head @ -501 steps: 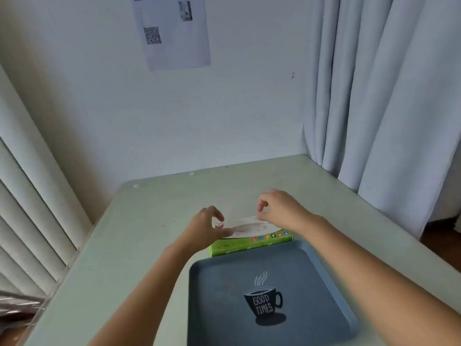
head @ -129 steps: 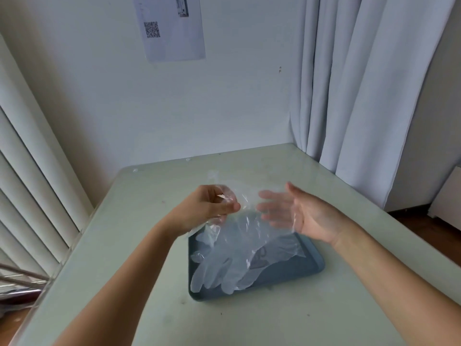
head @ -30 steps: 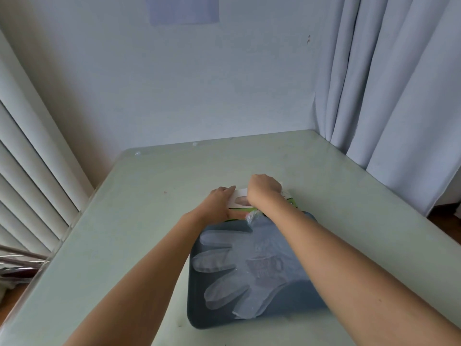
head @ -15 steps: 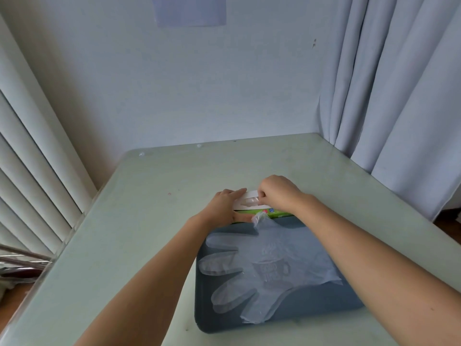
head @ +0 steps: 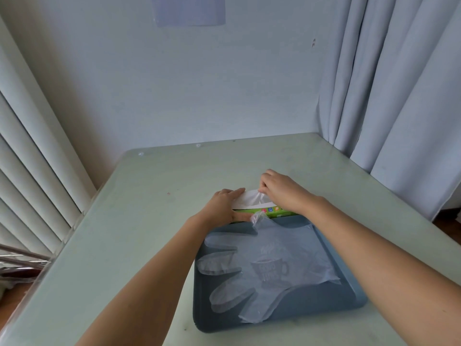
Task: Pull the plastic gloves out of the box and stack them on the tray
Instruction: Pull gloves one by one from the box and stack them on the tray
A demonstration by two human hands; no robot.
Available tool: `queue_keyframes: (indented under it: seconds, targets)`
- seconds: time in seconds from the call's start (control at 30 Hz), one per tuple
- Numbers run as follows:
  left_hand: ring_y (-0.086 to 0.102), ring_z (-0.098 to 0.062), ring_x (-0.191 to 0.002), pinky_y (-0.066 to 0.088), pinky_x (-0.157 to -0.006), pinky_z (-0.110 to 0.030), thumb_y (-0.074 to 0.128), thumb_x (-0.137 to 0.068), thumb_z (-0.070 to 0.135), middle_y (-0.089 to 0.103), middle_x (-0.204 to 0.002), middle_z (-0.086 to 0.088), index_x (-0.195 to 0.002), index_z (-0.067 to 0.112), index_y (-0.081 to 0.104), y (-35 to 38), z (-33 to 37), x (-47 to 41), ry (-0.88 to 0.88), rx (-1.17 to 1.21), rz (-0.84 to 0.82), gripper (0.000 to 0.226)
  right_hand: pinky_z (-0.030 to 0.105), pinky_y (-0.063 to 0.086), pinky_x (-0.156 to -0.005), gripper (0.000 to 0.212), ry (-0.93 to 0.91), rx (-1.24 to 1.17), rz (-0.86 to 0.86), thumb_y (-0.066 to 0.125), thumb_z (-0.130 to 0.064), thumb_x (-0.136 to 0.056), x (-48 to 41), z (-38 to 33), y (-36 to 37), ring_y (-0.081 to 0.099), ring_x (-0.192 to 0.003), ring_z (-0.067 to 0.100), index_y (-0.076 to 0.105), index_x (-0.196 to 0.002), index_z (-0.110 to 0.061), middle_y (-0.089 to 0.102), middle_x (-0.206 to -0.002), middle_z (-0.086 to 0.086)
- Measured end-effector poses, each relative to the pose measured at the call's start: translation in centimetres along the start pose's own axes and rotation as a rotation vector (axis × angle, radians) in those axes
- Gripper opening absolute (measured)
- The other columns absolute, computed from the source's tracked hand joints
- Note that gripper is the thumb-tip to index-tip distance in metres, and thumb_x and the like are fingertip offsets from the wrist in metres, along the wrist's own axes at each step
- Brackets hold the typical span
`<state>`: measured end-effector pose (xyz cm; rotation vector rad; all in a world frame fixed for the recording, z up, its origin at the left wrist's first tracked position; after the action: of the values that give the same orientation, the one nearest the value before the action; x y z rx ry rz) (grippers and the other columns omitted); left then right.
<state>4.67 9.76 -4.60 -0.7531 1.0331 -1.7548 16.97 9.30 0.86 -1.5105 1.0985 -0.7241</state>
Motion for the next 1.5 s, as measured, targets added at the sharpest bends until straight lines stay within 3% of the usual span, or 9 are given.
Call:
queue_keyframes:
  seconds: [0.13,0.27,0.4,0.63,0.87,1.03,1.2,1.4,1.5]
  targets:
    - [0.033,-0.028,-0.134,0.030,-0.111,-0.039,0.065,-0.079,0.058,0.039,-0.146,-0.008,-0.150,0.025,0.026,0.0,-0.1,-0.1,0.001,-0.003,0.000,0.088,0.024,0.035,-0.071,0.014,-0.011,-0.154,0.028,0.052,-0.025,-0.097,0.2,0.1,-0.1,0.051,-0.085,0.015,0.049,-0.090,-0.013,0.048,-0.097,-0.005]
    - [0.034,-0.027,-0.134,0.029,-0.110,-0.038,0.066,-0.079,0.056,0.038,-0.146,-0.008,-0.150,0.024,0.027,-0.1,0.1,0.0,0.005,-0.002,0.005,0.087,0.027,0.044,-0.088,0.030,-0.027,-0.159,-0.016,0.067,-0.027,-0.088,0.5,0.9,0.2,0.054,-0.099,0.012,0.062,-0.116,-0.017,0.053,-0.113,-0.008]
    - [0.036,-0.027,-0.133,0.031,-0.109,-0.037,0.066,-0.079,0.056,0.039,-0.145,-0.008,-0.150,0.024,0.027,-0.3,0.3,0.2,0.001,0.008,0.009,0.086,0.027,0.045,-0.075,0.014,-0.065,-0.214,0.160,0.067,-0.019,-0.088,0.5,0.3,-0.8,0.062,-0.083,0.018,0.076,-0.089,-0.009,0.070,-0.090,0.003]
    - [0.035,-0.027,-0.134,0.030,-0.109,-0.037,0.065,-0.080,0.056,0.038,-0.147,-0.007,-0.150,0.024,0.026,-0.3,0.4,0.3,-0.012,-0.001,-0.004,0.087,0.035,0.051,-0.073,0.018,-0.267,-0.043,0.301,0.066,-0.020,-0.089,1.9,-1.9,-2.4,0.066,-0.078,0.022,0.077,-0.088,-0.006,0.073,-0.084,0.005]
    - [0.037,-0.027,-0.131,0.032,-0.108,-0.037,0.066,-0.078,0.058,0.041,-0.142,-0.007,-0.150,0.025,0.027,-0.1,0.1,0.0,-0.010,0.008,-0.003,0.088,0.034,0.051,-0.078,0.016,-0.100,-0.218,0.369,0.067,-0.021,-0.088,1.6,0.4,-4.3,0.067,-0.080,0.019,0.077,-0.089,-0.008,0.074,-0.086,0.003]
    - [0.046,-0.028,-0.117,0.037,-0.090,-0.033,0.065,-0.079,0.059,0.052,-0.129,-0.010,-0.142,0.026,0.040,-0.3,0.2,-0.3,0.024,-0.017,0.007,0.075,0.033,0.050,-0.061,0.028,-0.447,0.214,0.330,0.061,-0.027,-0.087,2.0,-6.2,-4.5,0.061,-0.059,0.026,0.069,-0.069,-0.006,0.065,-0.066,0.005]
    - [0.045,-0.027,-0.117,0.039,-0.098,-0.037,0.064,-0.078,0.061,0.050,-0.130,-0.007,-0.145,0.035,0.034,-0.1,0.3,-0.1,0.033,0.021,-0.001,0.078,0.035,0.047,-0.076,0.031,-0.193,0.090,0.265,0.056,-0.032,-0.095,-0.6,-1.7,-6.2,0.062,-0.080,0.023,0.070,-0.088,-0.005,0.069,-0.085,0.005]
    - [0.041,-0.029,-0.125,0.036,-0.106,-0.040,0.063,-0.079,0.061,0.045,-0.138,-0.008,-0.148,0.028,0.030,-0.2,0.3,0.1,0.011,0.007,-0.007,0.083,0.028,0.029,-0.059,0.023,0.183,-0.305,0.535,0.058,-0.018,-0.093,-0.5,5.8,-10.4,0.048,-0.065,0.021,0.061,-0.080,0.000,0.057,-0.068,0.006]
    - [0.036,-0.028,-0.133,0.031,-0.110,-0.039,0.060,-0.082,0.059,0.039,-0.146,-0.007,-0.150,0.023,0.027,0.0,-0.1,-0.1,-0.013,-0.027,-0.029,0.084,0.012,0.033,-0.050,0.021,0.262,-0.449,0.484,0.048,-0.018,-0.098,0.3,7.3,-11.3,0.044,-0.059,0.008,0.056,-0.085,-0.004,0.050,-0.066,-0.003]
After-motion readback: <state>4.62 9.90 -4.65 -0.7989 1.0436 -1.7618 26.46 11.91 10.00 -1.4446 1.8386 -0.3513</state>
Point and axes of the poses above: each hand's wrist, its own x-axis away from the middle knuckle, its own y-axis out of the palm, z = x × y, the point moved 9 cm from there along -x, towards the middle knuckle
